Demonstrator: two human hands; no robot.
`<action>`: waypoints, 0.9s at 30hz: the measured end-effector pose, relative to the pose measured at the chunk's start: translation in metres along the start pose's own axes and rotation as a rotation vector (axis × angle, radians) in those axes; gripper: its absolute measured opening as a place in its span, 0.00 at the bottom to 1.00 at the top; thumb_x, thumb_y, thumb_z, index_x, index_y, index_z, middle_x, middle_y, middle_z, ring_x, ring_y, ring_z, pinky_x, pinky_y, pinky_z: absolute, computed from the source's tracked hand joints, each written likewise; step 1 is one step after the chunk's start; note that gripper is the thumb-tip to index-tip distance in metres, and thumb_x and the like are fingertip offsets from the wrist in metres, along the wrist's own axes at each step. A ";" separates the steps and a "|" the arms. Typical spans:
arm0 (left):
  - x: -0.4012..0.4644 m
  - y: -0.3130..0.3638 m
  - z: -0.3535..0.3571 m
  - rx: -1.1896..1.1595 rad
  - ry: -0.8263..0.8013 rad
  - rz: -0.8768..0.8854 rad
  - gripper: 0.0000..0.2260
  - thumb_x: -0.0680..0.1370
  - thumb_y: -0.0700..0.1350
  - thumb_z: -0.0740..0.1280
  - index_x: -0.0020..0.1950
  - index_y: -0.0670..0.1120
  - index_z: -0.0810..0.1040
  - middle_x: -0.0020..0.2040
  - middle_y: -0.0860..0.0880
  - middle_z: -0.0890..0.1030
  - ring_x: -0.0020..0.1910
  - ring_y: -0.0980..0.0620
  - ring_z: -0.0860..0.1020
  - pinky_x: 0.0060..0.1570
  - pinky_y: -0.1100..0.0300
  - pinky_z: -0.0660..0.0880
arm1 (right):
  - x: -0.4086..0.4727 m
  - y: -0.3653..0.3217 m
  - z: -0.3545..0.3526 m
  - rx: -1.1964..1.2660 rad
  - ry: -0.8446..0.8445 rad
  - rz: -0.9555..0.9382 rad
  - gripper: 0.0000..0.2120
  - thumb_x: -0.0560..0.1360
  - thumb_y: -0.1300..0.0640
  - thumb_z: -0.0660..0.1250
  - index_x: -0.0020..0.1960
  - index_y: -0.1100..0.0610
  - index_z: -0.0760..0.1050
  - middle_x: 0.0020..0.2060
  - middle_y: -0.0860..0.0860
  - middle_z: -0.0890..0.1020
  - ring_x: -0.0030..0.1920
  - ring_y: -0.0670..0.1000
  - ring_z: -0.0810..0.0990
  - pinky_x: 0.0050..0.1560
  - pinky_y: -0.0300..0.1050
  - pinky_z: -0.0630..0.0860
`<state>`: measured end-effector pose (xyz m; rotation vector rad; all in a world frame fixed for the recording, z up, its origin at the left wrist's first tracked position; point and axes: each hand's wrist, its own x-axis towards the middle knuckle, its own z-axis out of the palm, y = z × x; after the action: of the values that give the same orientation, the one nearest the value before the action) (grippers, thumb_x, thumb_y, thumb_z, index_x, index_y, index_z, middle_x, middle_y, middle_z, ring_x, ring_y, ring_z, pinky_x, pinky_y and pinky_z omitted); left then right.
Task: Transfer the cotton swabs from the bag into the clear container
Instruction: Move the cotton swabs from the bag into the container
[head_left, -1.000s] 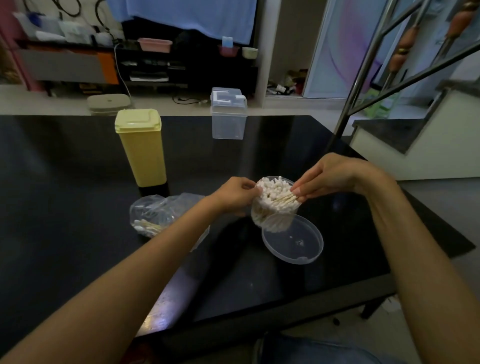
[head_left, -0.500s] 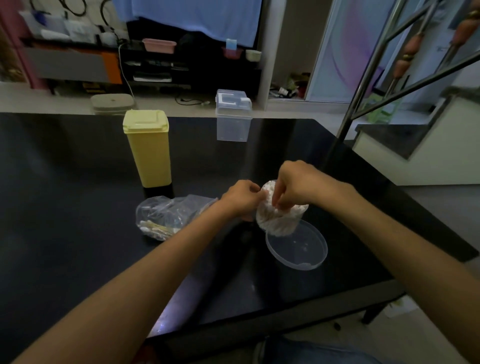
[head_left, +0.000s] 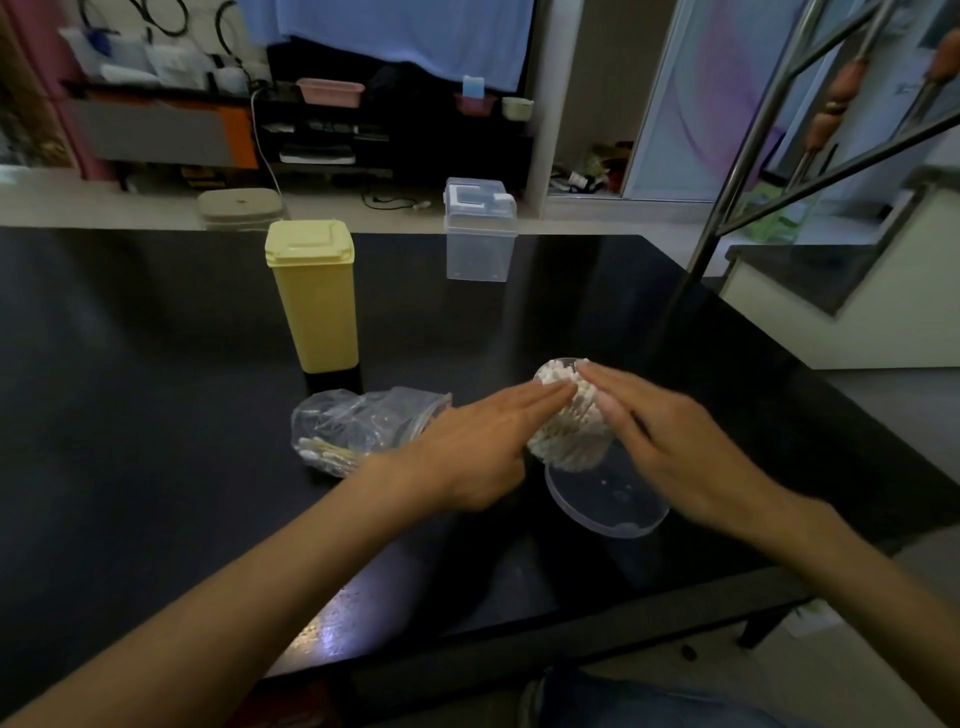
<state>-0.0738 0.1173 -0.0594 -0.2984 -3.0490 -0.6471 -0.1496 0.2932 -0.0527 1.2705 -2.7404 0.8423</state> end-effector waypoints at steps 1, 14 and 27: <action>-0.002 -0.002 0.003 0.030 -0.010 -0.004 0.35 0.74 0.33 0.56 0.77 0.52 0.47 0.78 0.55 0.49 0.76 0.58 0.49 0.70 0.67 0.50 | -0.008 0.000 0.007 0.004 -0.074 0.044 0.23 0.80 0.46 0.50 0.74 0.47 0.58 0.73 0.41 0.63 0.71 0.36 0.59 0.73 0.39 0.57; 0.005 -0.005 0.017 0.234 -0.005 0.007 0.27 0.79 0.42 0.55 0.78 0.47 0.50 0.78 0.50 0.54 0.77 0.54 0.50 0.73 0.59 0.50 | -0.011 -0.003 0.007 -0.296 -0.372 0.070 0.26 0.81 0.45 0.45 0.77 0.50 0.45 0.76 0.42 0.49 0.73 0.36 0.45 0.71 0.33 0.42; -0.114 -0.075 -0.046 -0.137 0.544 -0.563 0.12 0.78 0.44 0.62 0.58 0.59 0.76 0.57 0.54 0.79 0.56 0.51 0.77 0.55 0.51 0.75 | 0.032 -0.085 0.012 0.160 -0.156 0.178 0.11 0.77 0.61 0.63 0.57 0.52 0.79 0.46 0.48 0.82 0.46 0.43 0.81 0.47 0.38 0.79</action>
<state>0.0223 0.0102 -0.0532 0.6527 -2.5410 -0.7886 -0.1083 0.2205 -0.0163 1.1747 -2.9995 1.0381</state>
